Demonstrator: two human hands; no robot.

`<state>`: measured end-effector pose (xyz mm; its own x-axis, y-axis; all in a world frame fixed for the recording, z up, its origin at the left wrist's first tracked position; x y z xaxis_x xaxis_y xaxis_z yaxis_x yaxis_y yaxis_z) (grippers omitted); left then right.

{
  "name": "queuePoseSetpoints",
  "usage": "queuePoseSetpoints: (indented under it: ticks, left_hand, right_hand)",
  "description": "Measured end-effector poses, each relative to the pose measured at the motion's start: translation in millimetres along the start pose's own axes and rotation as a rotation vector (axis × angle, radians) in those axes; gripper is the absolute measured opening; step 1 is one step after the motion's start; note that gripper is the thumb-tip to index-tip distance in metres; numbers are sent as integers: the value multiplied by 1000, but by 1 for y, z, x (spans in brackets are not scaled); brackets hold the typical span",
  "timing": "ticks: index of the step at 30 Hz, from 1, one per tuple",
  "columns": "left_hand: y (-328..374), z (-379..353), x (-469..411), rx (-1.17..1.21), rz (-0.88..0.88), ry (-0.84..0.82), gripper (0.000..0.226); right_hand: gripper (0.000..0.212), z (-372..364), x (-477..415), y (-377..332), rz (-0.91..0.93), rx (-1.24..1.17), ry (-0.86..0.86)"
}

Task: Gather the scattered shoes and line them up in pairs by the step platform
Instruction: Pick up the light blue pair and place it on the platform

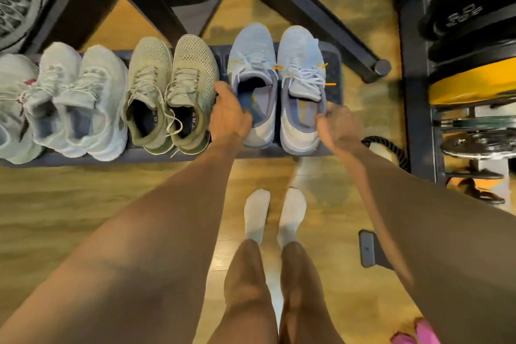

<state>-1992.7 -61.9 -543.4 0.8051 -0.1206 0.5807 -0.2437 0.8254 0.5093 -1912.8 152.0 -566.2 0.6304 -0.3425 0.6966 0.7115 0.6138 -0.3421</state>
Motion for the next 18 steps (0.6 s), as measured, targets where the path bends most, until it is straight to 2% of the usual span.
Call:
queuePoseSetpoints:
  ticks: [13,18]
  left_hand:
    - [-35,-32,-12,51,122,13,39]
    - [-38,-32,-15,11,180,9,36]
  right_hand:
    - [46,-38,-24,8,71,156,-165]
    - [36,-40,-20,4,45,157,-194]
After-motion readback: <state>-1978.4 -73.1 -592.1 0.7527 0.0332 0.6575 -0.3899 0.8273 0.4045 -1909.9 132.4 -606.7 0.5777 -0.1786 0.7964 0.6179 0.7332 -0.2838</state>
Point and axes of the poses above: each hand's wrist, its own x-axis away from the middle knuckle, its own z-axis out of the back of the hand, y = z × x, the point moved 5 cm from there along -x, towards the middle knuckle, and after that the axes turned 14 degrees about -y, right-handed, at the moved point
